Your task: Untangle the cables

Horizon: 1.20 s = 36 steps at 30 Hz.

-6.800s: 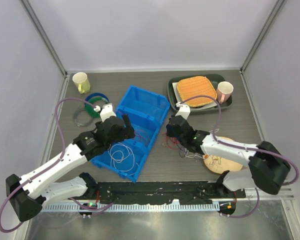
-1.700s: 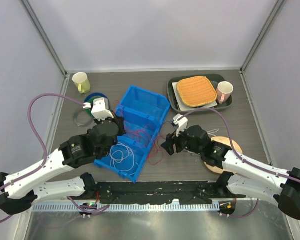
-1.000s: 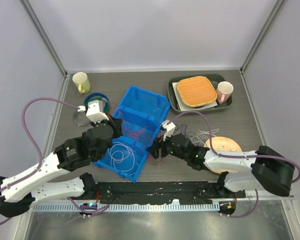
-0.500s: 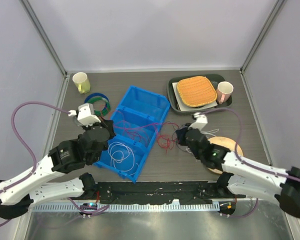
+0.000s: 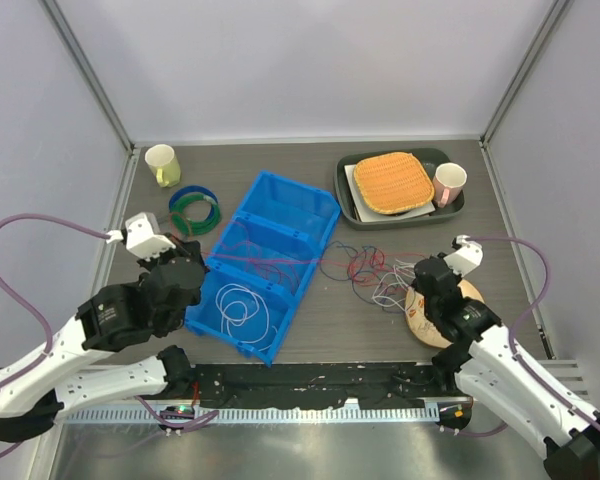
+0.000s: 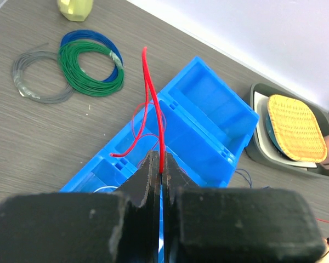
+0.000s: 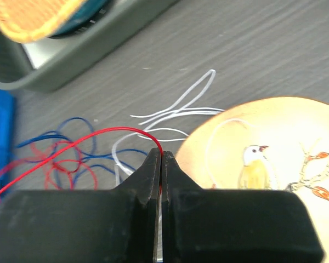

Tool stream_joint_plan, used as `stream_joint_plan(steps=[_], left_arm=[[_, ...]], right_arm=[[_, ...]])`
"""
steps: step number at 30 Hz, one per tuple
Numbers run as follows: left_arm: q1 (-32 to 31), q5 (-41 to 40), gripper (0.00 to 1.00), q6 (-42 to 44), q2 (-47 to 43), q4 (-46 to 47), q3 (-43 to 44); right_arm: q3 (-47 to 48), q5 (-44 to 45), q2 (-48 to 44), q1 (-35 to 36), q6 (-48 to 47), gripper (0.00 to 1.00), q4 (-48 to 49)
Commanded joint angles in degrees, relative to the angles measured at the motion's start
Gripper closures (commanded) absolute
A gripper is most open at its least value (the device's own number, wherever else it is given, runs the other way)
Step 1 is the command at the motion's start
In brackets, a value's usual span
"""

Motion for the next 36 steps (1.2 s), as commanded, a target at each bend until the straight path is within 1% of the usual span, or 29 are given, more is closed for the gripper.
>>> stream_joint_plan(steps=[1, 6, 12, 16, 19, 23, 27, 32, 36], left_arm=[[-0.1, -5.0, 1.00, -1.9, -0.8, -1.7, 2.5], [-0.1, -7.3, 1.00, -3.2, -1.0, -5.4, 5.4], [-0.1, -10.7, 1.00, -1.8, -1.9, -6.7, 7.7], [-0.1, -14.6, 1.00, -6.3, -3.7, -14.2, 11.0], [-0.1, -17.0, 1.00, -4.1, -5.9, -13.4, 11.6], [-0.1, -17.2, 1.00, 0.4, -7.0, -10.1, 11.7], [-0.1, -18.3, 1.00, 0.4, -6.4, -10.5, 12.1], [-0.1, -19.6, 1.00, 1.4, -6.1, -9.9, 13.3], [-0.1, -19.7, 1.00, 3.6, -5.9, -8.8, 13.9]], right_arm=[[2.2, 6.2, 4.5, -1.3, 4.6, 0.99, -5.2], [2.2, 7.2, 6.8, -4.0, 7.2, 0.99, -5.7], [2.3, 6.9, 5.3, -6.1, 6.7, 0.99, -5.7], [2.7, 7.3, 3.7, -8.3, 5.3, 0.99, -6.3], [3.4, 7.8, 3.5, -9.6, 4.0, 0.99, -6.9], [6.3, 14.0, 3.1, -10.5, 5.1, 0.99, -11.3], [7.4, 20.2, 1.1, -10.9, 5.8, 0.99, -15.2], [8.0, 21.6, 0.2, -11.1, 5.0, 0.99, -15.8], [8.0, 21.3, 1.6, -11.2, 5.1, 0.99, -15.7]])
